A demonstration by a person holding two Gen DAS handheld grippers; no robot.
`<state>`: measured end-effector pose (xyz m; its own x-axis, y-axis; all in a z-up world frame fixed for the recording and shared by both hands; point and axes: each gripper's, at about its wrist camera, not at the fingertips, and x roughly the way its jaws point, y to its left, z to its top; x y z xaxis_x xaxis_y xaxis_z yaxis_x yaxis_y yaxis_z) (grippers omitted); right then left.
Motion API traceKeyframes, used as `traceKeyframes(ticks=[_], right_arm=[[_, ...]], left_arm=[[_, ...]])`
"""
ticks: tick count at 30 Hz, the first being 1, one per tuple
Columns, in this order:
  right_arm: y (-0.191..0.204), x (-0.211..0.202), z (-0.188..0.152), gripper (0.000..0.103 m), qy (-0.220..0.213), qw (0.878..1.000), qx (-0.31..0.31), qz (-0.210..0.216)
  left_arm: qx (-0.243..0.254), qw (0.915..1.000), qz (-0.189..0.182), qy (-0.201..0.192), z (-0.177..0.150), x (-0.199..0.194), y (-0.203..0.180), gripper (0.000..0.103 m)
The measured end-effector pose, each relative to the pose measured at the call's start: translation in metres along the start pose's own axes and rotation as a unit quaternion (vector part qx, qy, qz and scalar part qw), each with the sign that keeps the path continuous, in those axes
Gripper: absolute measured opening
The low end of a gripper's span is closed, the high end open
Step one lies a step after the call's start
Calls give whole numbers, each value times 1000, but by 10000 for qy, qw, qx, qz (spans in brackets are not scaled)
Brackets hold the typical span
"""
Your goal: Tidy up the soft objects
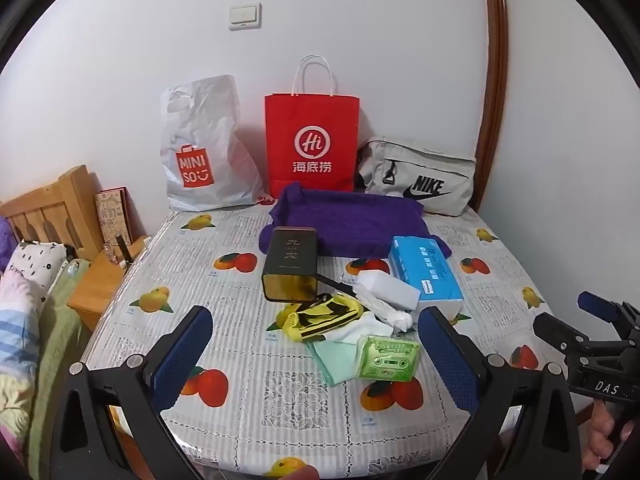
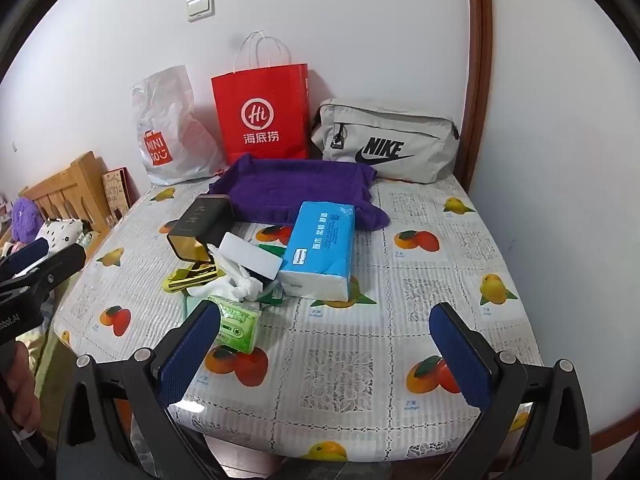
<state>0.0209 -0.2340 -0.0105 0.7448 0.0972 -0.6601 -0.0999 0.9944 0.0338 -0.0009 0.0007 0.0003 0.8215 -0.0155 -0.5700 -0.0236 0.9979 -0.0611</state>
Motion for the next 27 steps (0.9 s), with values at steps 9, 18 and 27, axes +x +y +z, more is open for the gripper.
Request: traceKeyframes(ticks=[9, 18, 27], right_arm=[[0, 2, -1, 103, 24, 10000, -33, -14], [1, -7, 3, 103, -42, 10000, -32, 61], [2, -10, 1, 103, -89, 9999, -37, 85]], left_arm=[[199, 9998, 17, -31, 0, -7, -7, 103], [-11, 9999, 108, 16, 0, -1, 3, 103], [-3, 9999, 149, -6, -1, -3, 5, 103]])
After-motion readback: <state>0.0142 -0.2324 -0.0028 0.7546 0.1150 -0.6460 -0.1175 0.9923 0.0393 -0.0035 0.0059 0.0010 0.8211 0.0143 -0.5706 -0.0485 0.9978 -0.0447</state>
